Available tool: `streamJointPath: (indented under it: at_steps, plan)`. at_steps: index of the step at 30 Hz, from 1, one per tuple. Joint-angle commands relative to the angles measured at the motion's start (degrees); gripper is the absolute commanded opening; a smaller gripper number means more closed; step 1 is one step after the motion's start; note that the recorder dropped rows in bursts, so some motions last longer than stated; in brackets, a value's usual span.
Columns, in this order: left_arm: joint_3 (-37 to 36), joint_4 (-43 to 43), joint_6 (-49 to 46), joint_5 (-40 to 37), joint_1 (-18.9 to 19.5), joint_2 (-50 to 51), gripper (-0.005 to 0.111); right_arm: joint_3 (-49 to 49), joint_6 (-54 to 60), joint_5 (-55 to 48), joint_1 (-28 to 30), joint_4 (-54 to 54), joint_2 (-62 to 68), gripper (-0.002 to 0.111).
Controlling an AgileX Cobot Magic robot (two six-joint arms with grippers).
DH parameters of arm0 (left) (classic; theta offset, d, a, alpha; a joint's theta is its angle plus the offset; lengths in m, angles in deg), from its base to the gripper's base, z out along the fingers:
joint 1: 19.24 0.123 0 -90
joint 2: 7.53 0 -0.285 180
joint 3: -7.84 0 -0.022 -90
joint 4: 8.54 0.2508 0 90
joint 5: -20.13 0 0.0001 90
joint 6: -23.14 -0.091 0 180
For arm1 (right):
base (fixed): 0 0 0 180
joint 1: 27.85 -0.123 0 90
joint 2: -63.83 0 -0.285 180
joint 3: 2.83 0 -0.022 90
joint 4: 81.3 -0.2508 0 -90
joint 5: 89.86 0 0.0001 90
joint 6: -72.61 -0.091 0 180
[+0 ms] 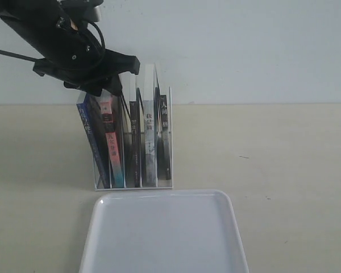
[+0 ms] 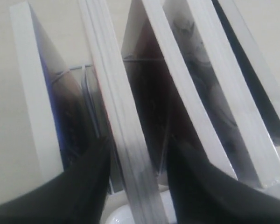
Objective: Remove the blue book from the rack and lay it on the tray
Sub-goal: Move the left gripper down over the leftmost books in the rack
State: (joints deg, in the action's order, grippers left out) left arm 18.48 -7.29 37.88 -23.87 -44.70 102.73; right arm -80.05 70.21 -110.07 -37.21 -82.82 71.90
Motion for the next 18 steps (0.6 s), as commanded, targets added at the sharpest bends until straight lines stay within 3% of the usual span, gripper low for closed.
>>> streamJointPath:
  at_steps: [1,18]
  plan:
    - [0.5,-0.6,0.7,-0.1,-0.4,0.8,0.039,0.0,0.0,0.3,0.2,0.6,-0.3,0.001]
    - [0.5,-1.2,1.3,-0.7,-0.4,1.3,0.034,0.0,0.0,0.3,0.2,0.6,-0.3,0.001]
